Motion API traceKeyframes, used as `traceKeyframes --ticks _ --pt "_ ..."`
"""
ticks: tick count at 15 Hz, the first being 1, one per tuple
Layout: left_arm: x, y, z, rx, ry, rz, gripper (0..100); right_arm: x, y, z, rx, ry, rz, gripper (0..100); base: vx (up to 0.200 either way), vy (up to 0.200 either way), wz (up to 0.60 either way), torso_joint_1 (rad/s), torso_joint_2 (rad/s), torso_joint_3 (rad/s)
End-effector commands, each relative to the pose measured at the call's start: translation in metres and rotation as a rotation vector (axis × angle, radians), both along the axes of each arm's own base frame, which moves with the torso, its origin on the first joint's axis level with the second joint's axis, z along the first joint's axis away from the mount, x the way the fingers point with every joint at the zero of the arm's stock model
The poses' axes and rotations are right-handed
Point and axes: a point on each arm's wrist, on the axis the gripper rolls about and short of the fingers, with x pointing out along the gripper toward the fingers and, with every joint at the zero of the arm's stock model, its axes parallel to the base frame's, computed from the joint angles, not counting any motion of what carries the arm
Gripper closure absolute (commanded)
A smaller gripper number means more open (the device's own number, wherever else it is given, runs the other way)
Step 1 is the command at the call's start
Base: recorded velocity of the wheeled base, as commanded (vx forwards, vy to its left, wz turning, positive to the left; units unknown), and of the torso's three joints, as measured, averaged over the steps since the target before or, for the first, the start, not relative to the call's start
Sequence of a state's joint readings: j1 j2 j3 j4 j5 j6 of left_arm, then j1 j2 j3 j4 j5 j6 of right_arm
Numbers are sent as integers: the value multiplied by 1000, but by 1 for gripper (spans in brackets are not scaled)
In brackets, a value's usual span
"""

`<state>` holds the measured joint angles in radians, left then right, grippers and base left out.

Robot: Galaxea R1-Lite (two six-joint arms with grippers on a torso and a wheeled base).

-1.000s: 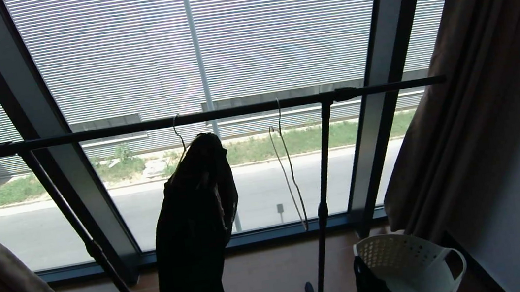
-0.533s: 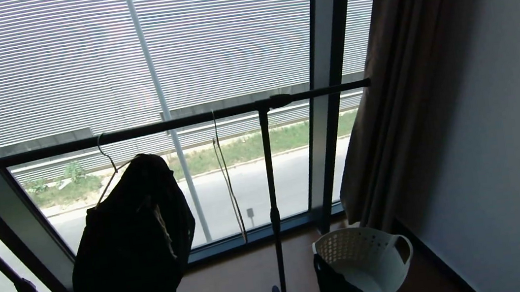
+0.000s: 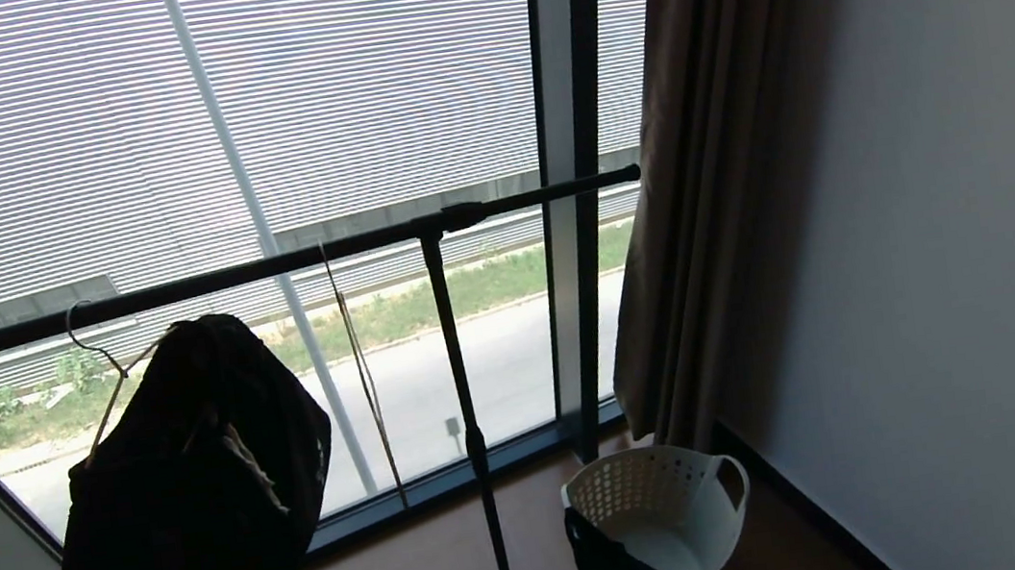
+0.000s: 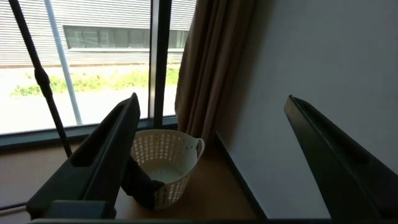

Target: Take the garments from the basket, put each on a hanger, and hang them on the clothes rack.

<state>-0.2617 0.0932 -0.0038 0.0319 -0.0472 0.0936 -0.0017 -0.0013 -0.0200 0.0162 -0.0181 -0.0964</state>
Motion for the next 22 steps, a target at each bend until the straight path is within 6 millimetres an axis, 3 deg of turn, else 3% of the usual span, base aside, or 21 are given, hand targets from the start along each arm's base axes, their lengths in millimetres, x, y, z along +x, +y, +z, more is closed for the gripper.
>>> traceKeyframes --ticks 1,3,8,22 --pt "0 0 0 1 4 -1 0 0 0 0 0 2 0 0 200 -200 0 17 7 2" --pt "0 0 0 -3 6 3 0 0 0 0 0 2 0 0 200 -200 0 17 0 -5" --pt "0 0 0 -17 12 5 0 0 0 0 -5 2 1 0 0 0 0 -13 22 17" --pt "0 0 0 -22 8 0 0 0 0 0 -3 2 1 0 0 0 0 -152 365 212"
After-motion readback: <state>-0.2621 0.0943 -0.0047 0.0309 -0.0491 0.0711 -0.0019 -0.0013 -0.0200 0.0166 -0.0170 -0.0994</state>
